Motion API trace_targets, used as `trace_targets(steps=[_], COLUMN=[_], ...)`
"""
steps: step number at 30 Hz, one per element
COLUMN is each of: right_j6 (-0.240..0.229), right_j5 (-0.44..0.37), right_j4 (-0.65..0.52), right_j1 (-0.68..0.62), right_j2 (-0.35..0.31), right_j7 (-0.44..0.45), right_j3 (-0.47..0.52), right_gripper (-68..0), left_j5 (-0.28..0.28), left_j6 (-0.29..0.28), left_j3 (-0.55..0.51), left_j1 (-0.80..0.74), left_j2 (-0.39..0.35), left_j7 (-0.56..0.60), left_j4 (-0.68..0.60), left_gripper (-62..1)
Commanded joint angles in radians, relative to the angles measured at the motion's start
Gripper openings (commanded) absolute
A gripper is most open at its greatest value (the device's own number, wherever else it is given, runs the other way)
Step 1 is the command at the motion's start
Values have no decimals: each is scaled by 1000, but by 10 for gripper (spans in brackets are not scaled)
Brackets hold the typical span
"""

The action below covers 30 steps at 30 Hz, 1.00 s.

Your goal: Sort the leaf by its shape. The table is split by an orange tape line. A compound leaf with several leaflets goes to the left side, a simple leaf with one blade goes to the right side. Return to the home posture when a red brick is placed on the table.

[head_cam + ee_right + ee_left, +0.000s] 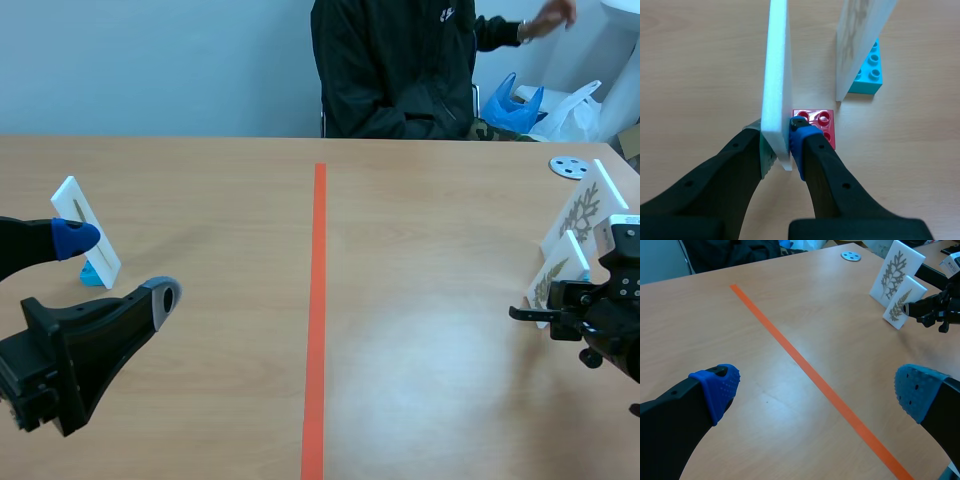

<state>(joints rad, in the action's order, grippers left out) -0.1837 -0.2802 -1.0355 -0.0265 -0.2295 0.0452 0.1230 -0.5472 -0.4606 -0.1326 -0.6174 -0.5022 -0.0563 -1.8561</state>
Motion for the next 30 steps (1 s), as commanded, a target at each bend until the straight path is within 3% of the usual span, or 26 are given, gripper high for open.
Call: trace_targets(steps=[1,8,17,21,30], right_j6=[17,27,27,24,-109], right_j5=[-8,-8,-9,-17,-123], right_j4=[-28,-28,-38,-93,-319], right_j1=[18,18,18,-2,-94], right_j2=[-20,-20,-28,-42,-62], right_j7=[19,21,21,20,-46], right_j3=[2,2,3,26,136], right_gripper=[-660,-586,-424,-355,-237], left_j5=[-10,-9,-10,-10,-10], left_j6=[1,1,1,1,1], left_j3=[-5,-5,-5,-5,-5], left_j1=[6,17,22,22,22], left_j2=[-5,-5,-5,-5,-5], left_j7=[14,13,13,13,13], left_j4=[-4,-4,-4,-4,-4], left_gripper=[14,14,14,14,14])
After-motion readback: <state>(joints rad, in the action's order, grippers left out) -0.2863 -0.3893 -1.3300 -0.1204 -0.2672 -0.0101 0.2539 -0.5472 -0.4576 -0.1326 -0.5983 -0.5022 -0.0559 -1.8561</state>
